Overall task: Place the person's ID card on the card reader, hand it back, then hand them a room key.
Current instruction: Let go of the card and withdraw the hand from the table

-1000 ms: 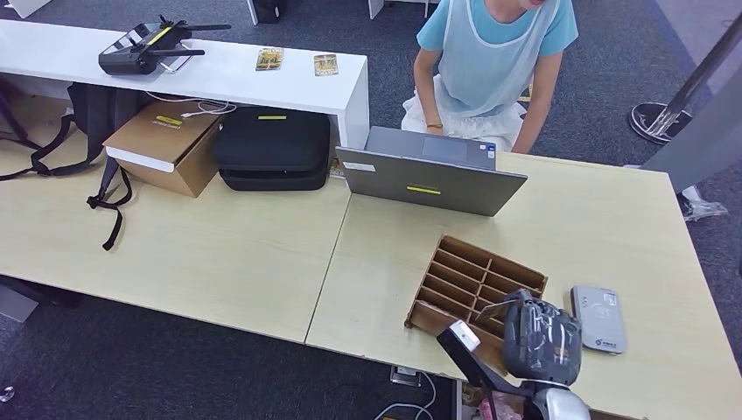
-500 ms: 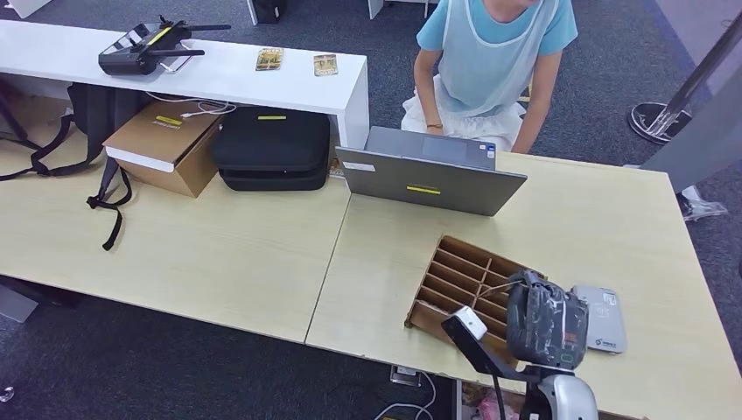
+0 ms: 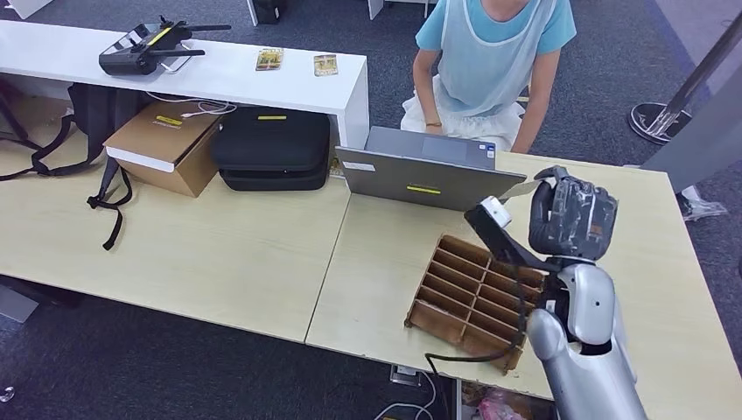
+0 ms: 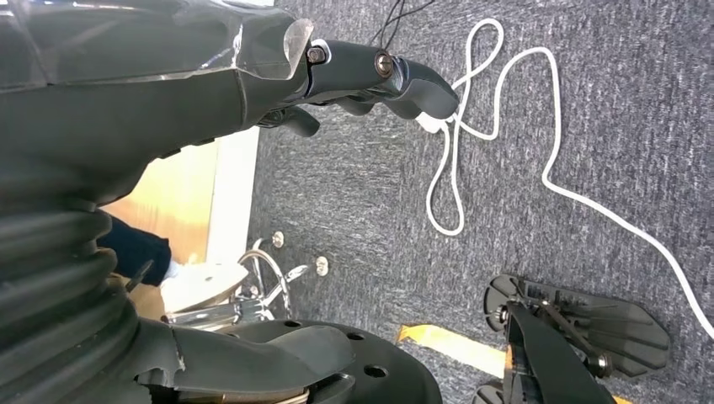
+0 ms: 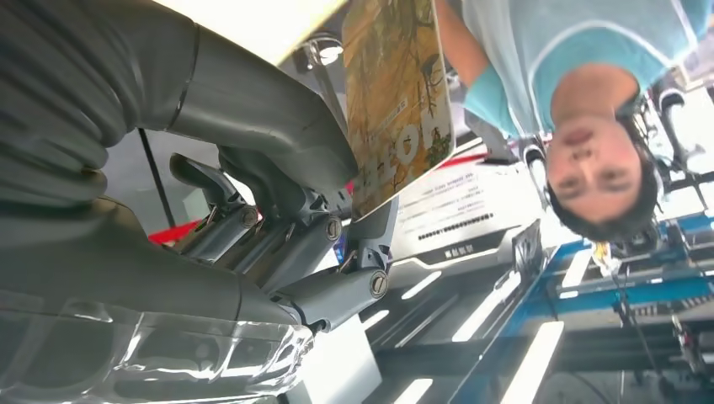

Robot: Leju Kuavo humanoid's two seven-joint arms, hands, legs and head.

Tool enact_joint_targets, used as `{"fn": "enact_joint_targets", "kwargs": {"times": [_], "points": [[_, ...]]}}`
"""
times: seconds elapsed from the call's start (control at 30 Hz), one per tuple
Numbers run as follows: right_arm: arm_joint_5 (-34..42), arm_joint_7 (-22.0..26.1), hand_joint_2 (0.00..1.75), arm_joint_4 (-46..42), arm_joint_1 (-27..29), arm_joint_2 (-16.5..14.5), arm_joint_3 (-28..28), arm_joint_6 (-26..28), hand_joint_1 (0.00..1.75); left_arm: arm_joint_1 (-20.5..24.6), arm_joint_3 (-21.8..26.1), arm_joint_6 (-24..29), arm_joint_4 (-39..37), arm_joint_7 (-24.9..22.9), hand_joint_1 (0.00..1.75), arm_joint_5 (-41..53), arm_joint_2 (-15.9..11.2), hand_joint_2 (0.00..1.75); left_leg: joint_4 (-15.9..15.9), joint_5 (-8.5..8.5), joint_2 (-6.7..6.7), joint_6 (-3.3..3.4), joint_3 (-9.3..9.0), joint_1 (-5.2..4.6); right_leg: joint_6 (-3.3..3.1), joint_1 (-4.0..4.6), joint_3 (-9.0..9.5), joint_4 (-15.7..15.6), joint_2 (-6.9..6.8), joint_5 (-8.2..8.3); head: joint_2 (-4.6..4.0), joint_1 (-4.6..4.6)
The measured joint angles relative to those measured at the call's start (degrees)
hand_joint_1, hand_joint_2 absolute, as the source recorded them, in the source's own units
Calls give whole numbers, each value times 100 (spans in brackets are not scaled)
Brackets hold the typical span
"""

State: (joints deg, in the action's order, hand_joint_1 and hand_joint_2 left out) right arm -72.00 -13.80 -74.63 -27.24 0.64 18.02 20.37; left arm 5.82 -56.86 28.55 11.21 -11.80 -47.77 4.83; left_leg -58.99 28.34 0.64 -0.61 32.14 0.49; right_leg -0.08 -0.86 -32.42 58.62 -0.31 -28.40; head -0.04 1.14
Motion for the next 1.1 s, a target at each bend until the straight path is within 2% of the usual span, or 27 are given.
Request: {"fn": "enact_joint_targets", "kwargs": {"times": [0.3, 0.57, 0.8, 1.1], "points": [[-33, -77, 175, 1364, -1764, -396, -16, -21, 175, 29, -70, 0, 0, -1, 0, -43, -10, 175, 0, -5, 0, -6, 2, 2, 1, 1, -7, 4, 5, 3, 0, 1], [-145, -222, 175, 2805, -3087, -649, -16, -395, 175, 99, -181, 11, 0, -1, 0, 50, 17, 175, -1, -7, 1, -4, 4, 1, 2, 0, -7, 3, 3, 4, 0, 1], [-135, -220, 175, 3951, -3637, -871, -18, -425, 175, 171, -189, 20, 0, -1, 0, 28, 74, 175, -2, -8, 2, -2, 5, 2, 2, 1, -7, 3, 3, 5, 0, 0], [-140, -261, 175, 4628, -3906, -971, -18, -432, 175, 214, -211, -15, 0, 0, 0, 18, 109, 175, -2, -8, 1, -2, 5, 2, 3, 1, -8, 3, 4, 6, 0, -1]]}}
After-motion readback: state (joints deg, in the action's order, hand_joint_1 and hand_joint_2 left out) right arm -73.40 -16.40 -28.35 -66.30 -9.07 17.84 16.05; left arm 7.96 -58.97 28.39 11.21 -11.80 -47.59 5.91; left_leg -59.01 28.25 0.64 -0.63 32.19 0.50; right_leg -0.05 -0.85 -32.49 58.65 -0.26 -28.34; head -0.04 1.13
